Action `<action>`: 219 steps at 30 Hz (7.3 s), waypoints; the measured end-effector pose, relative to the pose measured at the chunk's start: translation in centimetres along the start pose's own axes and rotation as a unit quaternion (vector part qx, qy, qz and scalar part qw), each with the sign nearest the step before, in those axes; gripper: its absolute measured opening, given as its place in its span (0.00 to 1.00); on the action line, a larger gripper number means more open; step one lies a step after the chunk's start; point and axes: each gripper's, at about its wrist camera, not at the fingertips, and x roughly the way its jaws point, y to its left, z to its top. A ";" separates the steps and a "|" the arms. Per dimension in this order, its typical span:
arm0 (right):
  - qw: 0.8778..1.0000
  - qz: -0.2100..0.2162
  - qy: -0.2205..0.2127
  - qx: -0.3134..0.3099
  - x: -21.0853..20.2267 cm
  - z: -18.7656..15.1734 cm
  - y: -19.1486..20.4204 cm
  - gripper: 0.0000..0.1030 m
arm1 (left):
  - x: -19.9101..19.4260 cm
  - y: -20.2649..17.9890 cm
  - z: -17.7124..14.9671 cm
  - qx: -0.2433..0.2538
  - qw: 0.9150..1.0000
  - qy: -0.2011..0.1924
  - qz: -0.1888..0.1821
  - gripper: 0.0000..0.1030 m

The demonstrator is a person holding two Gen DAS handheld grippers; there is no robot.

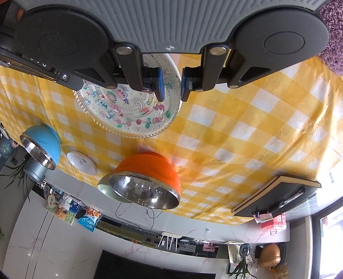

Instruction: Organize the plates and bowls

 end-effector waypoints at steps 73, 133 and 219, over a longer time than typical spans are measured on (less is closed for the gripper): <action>0.975 -0.060 -0.065 0.203 9.0 11.8 -10.8 0.19 | 17.3 -14.7 12.1 -0.003 0.993 0.051 -0.110 0.29; 0.982 -0.056 -0.045 0.177 2.7 7.7 -10.0 0.00 | 7.2 -11.7 7.6 0.040 0.991 0.071 -0.105 0.03; 0.999 -0.007 -0.046 0.018 -2.0 3.1 -0.3 0.45 | -1.7 -0.1 4.0 0.029 0.999 -0.008 -0.019 0.54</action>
